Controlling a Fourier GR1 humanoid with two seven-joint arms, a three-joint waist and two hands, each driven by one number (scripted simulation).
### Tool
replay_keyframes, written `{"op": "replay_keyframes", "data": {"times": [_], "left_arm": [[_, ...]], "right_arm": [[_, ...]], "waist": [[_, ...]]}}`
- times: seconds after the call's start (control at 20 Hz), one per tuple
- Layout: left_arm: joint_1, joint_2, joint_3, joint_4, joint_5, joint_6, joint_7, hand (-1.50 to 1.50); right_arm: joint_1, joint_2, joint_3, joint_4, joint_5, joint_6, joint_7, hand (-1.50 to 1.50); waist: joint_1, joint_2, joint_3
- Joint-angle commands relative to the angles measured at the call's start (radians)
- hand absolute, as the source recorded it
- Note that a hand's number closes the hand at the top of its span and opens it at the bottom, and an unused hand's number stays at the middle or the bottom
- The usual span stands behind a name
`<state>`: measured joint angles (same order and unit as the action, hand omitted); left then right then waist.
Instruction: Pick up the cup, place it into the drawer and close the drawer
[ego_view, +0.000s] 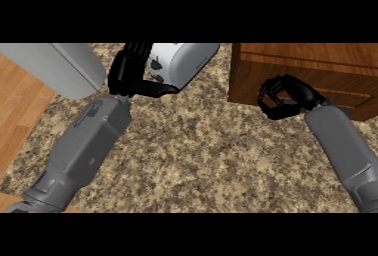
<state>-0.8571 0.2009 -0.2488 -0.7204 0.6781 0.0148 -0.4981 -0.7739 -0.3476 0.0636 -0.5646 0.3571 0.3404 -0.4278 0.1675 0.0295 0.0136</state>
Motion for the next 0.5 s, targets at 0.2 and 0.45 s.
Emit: {"op": "replay_keyframes", "data": {"times": [0.2, 0.45], "left_arm": [[0.025, -0.002, -0.007, -0.022, 0.007, -0.028, 0.010, -1.50], [0.044, 0.016, -0.003, -0.042, 0.017, -0.054, 0.015, -1.50]], "right_arm": [[-0.169, -0.122, -0.102, 0.016, -0.031, -0.061, 0.079, 1.50], [-0.150, -0.147, -0.108, -0.005, -0.046, -0.032, 0.086, 1.50]], "waist": [[0.048, 0.024, -0.010], [0.055, 0.015, -0.011]]}}
